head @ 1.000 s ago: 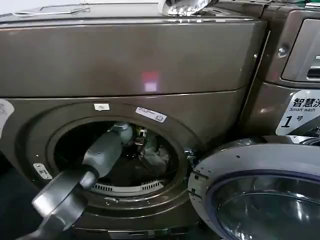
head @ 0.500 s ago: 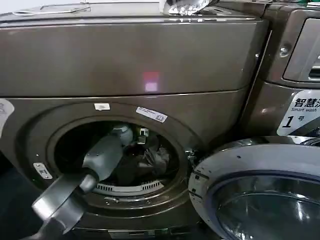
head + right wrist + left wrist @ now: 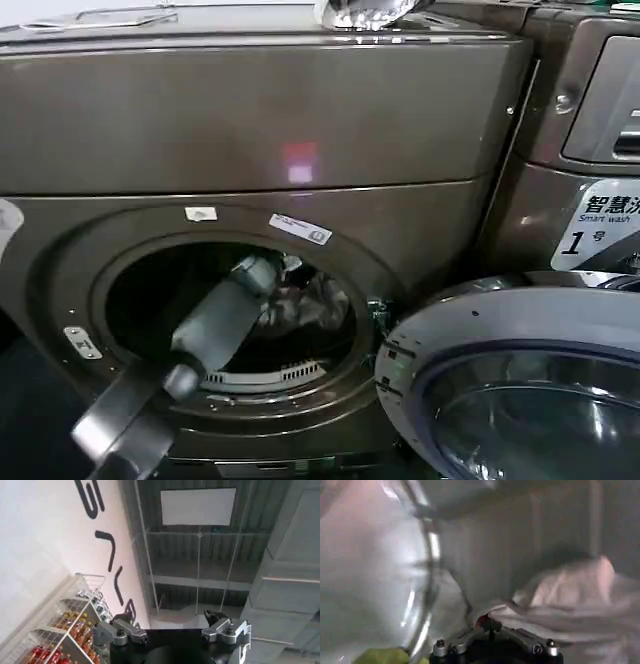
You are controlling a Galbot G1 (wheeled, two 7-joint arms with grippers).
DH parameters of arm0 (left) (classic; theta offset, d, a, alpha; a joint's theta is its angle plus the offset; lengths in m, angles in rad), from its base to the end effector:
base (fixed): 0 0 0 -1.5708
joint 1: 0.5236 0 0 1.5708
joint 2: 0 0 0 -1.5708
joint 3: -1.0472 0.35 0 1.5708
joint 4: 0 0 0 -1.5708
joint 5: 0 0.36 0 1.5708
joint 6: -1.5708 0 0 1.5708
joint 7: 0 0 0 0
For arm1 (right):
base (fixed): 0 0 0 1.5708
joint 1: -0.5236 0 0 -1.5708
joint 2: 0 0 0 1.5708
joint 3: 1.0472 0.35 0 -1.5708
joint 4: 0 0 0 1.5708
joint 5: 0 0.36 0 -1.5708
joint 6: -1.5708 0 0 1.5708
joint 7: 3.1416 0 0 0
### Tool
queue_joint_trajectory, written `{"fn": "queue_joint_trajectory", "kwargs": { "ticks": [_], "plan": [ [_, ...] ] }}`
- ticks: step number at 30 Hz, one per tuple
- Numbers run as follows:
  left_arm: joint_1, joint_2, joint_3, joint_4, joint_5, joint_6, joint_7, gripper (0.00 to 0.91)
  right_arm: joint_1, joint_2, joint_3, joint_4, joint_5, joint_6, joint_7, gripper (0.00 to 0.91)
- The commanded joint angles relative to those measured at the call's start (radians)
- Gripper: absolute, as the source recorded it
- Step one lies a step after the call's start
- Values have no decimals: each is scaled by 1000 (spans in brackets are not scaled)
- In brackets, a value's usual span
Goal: Grasp the clothes from the dryer.
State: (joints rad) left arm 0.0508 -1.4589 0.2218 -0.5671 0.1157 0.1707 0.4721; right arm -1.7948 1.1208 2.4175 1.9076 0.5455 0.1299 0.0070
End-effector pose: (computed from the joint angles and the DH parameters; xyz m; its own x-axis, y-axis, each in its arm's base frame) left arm 0.6348 -0.0574 -0.2416 -0.7174 0.4248 0.5522 0.6930 0.5161 0.5034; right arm -0.1253 -0.3906 0.0236 -0.2476 0.5614 -0.7896 0.9681 0.1111 -0.2246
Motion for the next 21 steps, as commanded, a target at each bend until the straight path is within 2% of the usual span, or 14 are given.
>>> {"fn": "queue_joint_trajectory", "kwargs": {
  "ticks": [1, 3, 8, 14, 21],
  "plan": [
    [83, -25, -210, -94, -512, 70, -461, 0, 14, -2, -18, 0, -3, 0, 2, 907],
    [90, -34, -222, -106, -567, 55, -606, 0, 17, -2, -22, 3, -6, -2, 3, 907],
    [110, -40, -271, -190, -645, 43, -752, 0, 22, -2, -28, 11, -12, -10, 12, 907],
    [155, -16, -247, -321, -647, 20, -780, 0, 18, -2, -13, 5, -11, -5, 22, 907],
    [160, -14, -235, -333, -648, 18, -780, 0, 18, -3, -13, 5, -14, -5, 26, 907]
  ]
}}
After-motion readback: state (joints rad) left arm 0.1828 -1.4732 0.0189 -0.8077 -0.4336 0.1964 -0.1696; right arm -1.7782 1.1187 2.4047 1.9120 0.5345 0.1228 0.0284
